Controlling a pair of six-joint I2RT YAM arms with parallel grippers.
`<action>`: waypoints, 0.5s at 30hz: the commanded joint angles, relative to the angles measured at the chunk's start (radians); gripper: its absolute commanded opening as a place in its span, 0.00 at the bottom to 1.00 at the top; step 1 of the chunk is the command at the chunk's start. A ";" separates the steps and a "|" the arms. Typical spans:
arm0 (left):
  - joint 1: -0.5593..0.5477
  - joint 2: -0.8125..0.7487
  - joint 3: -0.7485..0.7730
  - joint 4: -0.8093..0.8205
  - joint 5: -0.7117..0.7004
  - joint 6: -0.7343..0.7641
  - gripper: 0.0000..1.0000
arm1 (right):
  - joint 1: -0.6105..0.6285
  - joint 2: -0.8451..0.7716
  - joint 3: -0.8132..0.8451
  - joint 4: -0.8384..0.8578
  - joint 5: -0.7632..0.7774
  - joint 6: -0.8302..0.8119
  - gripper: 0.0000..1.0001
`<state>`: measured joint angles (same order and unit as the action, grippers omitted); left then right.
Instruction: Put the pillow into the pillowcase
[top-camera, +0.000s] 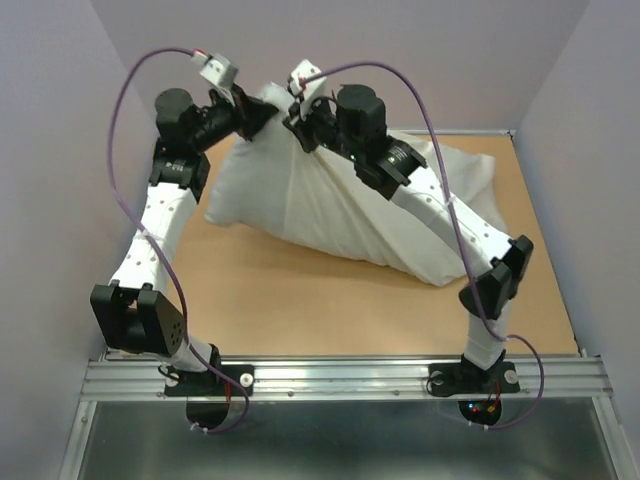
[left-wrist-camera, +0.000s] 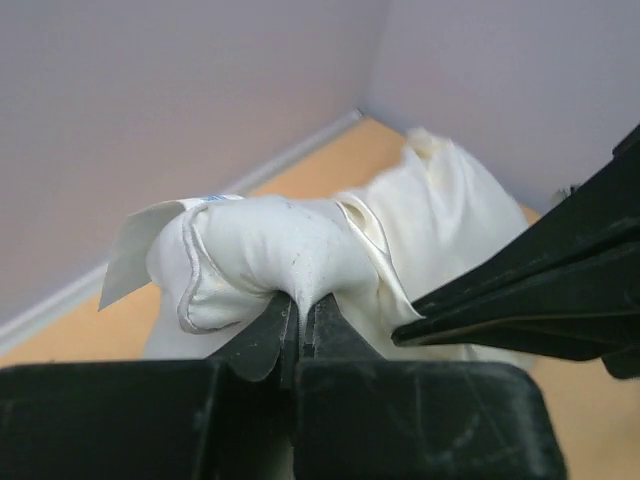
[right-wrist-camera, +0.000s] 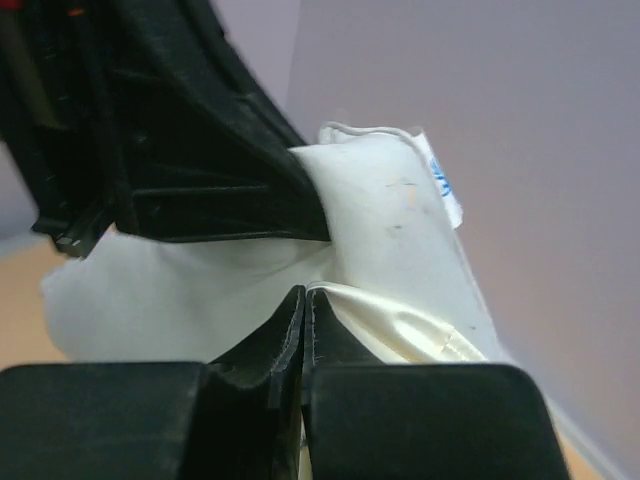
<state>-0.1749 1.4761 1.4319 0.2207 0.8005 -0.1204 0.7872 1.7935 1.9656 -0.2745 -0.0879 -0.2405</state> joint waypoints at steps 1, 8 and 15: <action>0.077 -0.092 0.254 0.246 -0.182 -0.078 0.00 | 0.024 0.192 0.420 0.205 -0.067 0.015 0.01; 0.077 -0.174 0.556 0.230 -0.280 0.114 0.00 | 0.027 0.208 0.513 0.708 -0.187 0.237 0.03; -0.116 -0.166 0.520 0.136 -0.141 0.171 0.00 | 0.027 0.008 0.201 0.646 -0.038 0.186 0.01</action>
<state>-0.1596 1.3464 1.9816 0.2768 0.5896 -0.0135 0.8257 1.9606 2.3192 0.3080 -0.2413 -0.0208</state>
